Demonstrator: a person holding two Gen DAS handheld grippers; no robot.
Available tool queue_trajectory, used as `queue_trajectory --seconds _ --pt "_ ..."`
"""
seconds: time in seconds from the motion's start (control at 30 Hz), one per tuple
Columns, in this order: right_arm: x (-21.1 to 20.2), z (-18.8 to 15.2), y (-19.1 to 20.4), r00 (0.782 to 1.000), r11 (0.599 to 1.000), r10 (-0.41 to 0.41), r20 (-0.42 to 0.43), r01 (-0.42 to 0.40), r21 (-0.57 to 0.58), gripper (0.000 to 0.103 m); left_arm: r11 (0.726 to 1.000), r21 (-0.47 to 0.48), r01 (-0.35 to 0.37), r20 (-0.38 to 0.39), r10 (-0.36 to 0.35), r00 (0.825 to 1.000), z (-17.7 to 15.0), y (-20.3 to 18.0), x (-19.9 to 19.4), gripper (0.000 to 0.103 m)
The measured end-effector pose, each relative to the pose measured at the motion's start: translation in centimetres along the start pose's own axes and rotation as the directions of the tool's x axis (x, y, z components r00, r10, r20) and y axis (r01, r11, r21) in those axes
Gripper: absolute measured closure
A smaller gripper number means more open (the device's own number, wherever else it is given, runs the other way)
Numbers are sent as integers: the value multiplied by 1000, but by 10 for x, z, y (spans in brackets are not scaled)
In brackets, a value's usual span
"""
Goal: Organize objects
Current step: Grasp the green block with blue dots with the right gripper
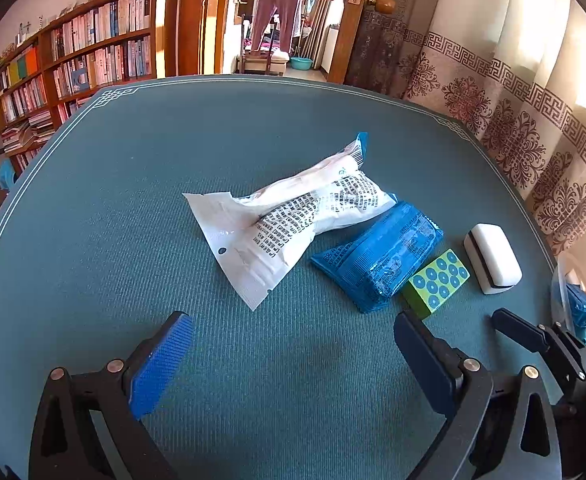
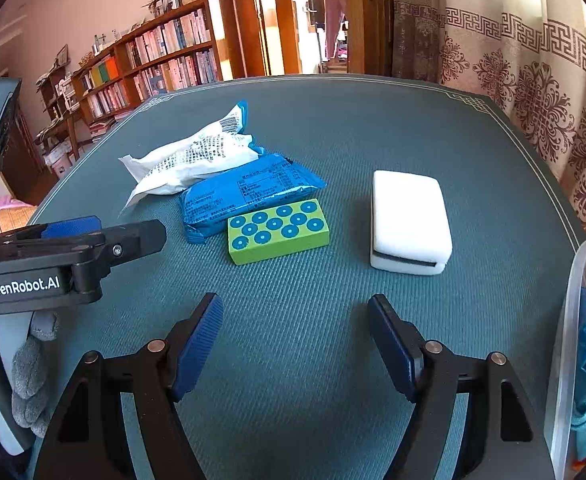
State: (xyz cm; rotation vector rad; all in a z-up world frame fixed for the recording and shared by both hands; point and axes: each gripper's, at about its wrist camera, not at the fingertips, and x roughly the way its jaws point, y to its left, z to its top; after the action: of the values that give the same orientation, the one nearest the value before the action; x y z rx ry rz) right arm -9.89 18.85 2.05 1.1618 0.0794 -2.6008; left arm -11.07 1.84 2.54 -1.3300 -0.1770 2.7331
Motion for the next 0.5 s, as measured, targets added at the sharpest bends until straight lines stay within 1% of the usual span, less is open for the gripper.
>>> queue_trajectory --seconds 0.17,0.37,0.5 --pt "15 15 10 1000 999 -8 -3 8 -44 27 1000 -13 4 -5 -4 1000 0 3 1 0" --pt "28 30 11 1000 999 -19 -5 19 -49 27 999 -52 11 -13 -12 1000 0 13 2 0" --pt "34 37 15 1000 998 -21 -8 20 -67 27 998 -60 14 -16 -15 1000 0 15 4 0"
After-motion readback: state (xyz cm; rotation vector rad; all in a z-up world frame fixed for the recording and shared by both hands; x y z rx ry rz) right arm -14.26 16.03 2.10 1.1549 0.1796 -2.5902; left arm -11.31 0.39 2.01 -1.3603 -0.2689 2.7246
